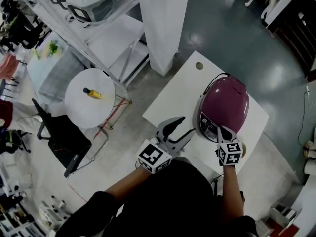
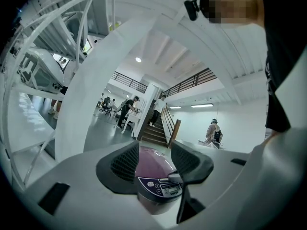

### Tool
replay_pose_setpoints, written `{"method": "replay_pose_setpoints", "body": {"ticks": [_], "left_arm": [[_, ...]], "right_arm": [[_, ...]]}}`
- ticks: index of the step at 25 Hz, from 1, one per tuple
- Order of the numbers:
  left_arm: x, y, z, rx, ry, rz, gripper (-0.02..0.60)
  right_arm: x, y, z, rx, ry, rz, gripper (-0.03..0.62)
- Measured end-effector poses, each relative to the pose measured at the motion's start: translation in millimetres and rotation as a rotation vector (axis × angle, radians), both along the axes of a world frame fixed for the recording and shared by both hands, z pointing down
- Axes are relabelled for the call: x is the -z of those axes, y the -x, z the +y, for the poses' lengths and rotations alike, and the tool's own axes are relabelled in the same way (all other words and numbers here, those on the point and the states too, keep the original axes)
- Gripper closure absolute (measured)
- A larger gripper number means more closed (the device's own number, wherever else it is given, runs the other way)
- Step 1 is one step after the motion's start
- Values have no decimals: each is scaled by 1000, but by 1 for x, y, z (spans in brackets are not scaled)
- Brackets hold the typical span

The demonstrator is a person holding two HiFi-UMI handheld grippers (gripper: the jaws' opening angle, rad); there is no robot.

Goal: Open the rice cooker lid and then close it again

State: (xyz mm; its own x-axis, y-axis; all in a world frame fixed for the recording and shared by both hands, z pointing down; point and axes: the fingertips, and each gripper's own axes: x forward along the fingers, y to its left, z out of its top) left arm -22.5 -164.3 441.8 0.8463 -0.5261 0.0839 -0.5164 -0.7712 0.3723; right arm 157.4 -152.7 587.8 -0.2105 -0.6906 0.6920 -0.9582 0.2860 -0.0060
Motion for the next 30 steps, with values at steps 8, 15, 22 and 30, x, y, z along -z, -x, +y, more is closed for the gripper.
{"method": "replay_pose_setpoints", "body": {"ticks": [8, 15, 22, 30], "left_arm": [[1, -5, 2, -11, -7, 9, 397], [7, -11, -5, -8, 8, 11, 399], [11, -17, -1, -27, -11, 12, 400], [14, -11, 3, -26, -13, 9, 400]], "right_arm": [[-2, 1, 1, -8, -20, 70, 595], [-2, 7, 3, 14, -62, 173, 595], [-4, 7, 4, -12, -77, 184, 595], [-3, 5, 1, -53, -90, 167, 595]]}}
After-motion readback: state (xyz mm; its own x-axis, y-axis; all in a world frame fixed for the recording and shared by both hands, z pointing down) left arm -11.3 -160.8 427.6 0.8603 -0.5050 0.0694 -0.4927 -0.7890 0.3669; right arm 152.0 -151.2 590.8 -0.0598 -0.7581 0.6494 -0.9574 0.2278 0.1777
